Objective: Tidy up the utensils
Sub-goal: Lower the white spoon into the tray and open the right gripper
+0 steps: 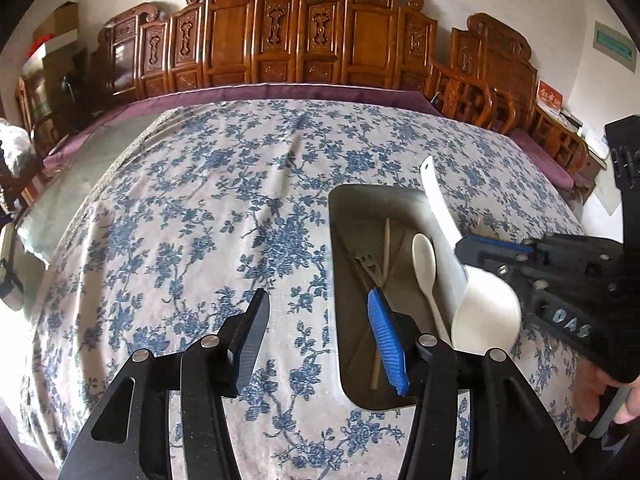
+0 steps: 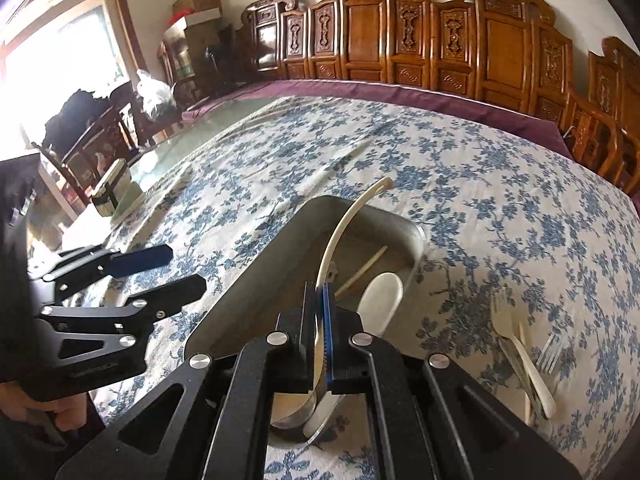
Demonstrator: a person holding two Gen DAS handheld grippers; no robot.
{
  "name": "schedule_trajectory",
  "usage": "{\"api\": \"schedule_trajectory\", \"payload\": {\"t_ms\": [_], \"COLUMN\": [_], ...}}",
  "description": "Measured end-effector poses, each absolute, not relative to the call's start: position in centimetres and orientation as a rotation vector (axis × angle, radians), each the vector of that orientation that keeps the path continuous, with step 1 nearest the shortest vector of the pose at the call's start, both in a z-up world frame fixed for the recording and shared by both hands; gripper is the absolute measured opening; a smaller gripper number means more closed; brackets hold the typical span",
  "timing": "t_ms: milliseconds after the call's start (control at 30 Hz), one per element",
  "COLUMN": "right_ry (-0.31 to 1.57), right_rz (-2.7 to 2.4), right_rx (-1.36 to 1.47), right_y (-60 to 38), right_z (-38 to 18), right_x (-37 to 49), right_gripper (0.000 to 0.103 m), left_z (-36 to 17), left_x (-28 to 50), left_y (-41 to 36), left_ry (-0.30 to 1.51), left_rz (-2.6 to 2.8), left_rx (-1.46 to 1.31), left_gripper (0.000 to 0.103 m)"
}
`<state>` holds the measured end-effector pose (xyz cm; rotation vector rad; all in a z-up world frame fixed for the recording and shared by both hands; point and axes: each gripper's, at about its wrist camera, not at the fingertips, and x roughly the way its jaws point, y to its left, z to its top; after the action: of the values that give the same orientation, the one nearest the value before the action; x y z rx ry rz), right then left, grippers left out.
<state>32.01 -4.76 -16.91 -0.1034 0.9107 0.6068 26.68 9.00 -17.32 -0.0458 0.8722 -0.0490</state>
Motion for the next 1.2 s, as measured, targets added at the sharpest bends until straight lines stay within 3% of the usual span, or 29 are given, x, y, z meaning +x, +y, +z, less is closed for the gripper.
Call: {"api": "schedule_trajectory", "payload": {"t_ms": [467,1200], "right_ry": [0.971,0.937], "right_rz": [0.648,0.662], "right_rx": [-0.085,-0.02], "right_y": [-3.3,-5.2], "right_z": [-20.0,-18.5], "right_x": [32.3,32.0], "right_gripper": [0.004,0.006], "left_z": [-17.1,-17.2], "left_x": [26.6,26.5], "left_y": [9.6,9.2], "left_ry": [0.867,0.864], "left_rz": [-0.035,-0.035], "left_rx": [-0.045,-0.026], "left_gripper": [0.049,0.049]}}
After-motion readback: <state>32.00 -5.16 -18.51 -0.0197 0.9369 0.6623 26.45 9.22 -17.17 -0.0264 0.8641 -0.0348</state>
